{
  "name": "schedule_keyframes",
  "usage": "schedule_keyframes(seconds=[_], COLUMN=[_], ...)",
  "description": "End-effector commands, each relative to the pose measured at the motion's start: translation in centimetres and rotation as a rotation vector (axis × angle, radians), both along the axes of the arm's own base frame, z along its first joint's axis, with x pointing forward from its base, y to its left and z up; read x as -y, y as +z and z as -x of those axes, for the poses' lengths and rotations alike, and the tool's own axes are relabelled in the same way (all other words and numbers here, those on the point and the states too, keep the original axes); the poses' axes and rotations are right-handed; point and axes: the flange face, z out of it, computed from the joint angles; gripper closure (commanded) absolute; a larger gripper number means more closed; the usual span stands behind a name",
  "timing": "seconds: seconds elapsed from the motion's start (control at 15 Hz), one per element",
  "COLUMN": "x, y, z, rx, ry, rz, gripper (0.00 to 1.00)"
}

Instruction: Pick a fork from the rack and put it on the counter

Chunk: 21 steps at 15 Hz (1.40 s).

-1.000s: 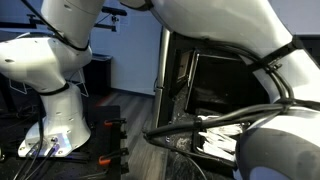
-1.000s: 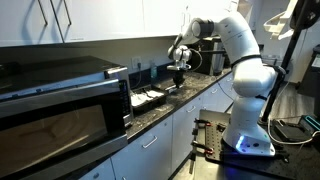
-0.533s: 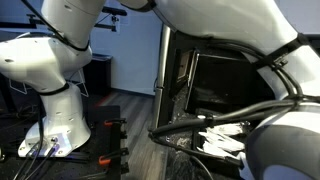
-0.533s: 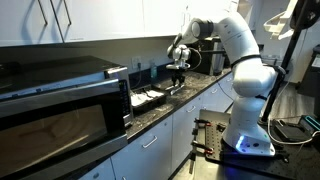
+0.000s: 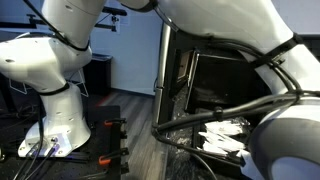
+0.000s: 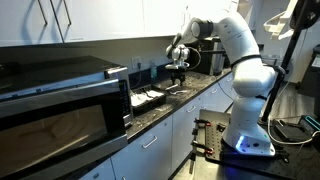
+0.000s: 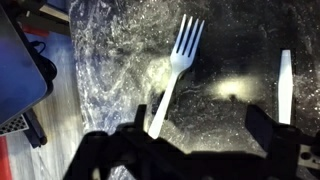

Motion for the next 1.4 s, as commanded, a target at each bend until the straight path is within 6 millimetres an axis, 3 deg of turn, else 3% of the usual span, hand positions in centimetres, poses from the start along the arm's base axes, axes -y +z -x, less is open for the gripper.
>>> schedule_keyframes(seconds=[0.0,0.53,0.87,0.93,1.0,1.33], x=[-2.3,-10.1,-13.3,-13.8,-12.1,-12.0], y=[2.3,7.4,9.7,10.0,8.9,8.6], z=[-0.4,-1.8,-0.2,0.0,-1.1,-0.9], rx=[-0.034,-0.153,-0.200,-0.206,-0.208,-0.212], ry=[0.078,0.438,0.683,0.714,0.647,0.651], rz=[-0.027,-0.069,-0.096,-0.103,-0.086,-0.090], gripper=[0.00,0.00,0.00,0.00,0.00,0.00])
